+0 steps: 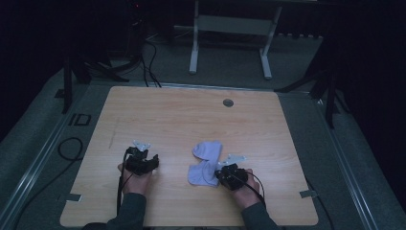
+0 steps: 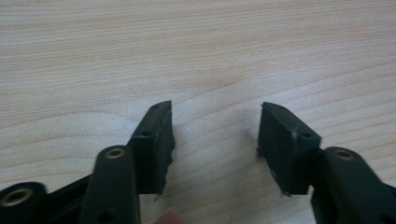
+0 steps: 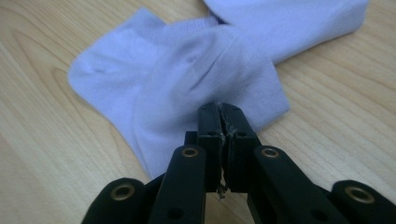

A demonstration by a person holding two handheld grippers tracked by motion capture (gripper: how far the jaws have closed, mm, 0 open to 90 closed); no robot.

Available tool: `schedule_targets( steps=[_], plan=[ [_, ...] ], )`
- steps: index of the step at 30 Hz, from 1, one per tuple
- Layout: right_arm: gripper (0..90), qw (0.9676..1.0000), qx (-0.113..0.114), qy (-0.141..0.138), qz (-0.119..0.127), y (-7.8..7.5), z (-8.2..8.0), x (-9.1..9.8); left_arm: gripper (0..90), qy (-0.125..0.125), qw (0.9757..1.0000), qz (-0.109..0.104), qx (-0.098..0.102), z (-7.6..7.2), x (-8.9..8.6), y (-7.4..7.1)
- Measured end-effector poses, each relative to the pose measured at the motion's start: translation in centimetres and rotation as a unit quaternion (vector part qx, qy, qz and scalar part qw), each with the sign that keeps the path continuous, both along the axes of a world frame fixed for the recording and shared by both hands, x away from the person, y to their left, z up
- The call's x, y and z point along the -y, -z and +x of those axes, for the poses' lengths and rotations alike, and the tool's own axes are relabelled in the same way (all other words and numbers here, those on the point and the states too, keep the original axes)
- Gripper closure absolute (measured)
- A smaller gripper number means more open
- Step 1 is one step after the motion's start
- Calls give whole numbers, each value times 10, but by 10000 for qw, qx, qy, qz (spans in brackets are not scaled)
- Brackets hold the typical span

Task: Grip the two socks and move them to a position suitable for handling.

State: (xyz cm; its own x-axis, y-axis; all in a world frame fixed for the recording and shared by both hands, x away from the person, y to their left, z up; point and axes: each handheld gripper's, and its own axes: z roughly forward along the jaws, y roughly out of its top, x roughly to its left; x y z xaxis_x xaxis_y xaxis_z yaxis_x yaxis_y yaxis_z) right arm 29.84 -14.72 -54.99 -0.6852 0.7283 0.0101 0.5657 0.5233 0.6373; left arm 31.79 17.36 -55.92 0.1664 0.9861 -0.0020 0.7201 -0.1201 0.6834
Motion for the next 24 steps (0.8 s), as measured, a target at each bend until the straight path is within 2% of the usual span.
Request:
schedule_targets(
  steps=[5,10,18,24],
  plan=[
    [873,10000,7,-72,-39,0,3,-2,544,32,10000,-22,-38,-1,0,-1],
    [872,9998,15,-195,-92,-1,9,-6,592,320,9993,-164,-118,-2,3,-3],
    [870,9993,54,-328,-189,-1,13,-16,638,945,9950,-326,18,-11,16,-11],
    [867,9989,57,-423,-189,-1,14,-22,669,1241,9911,-448,179,-17,23,-15]
  ],
)
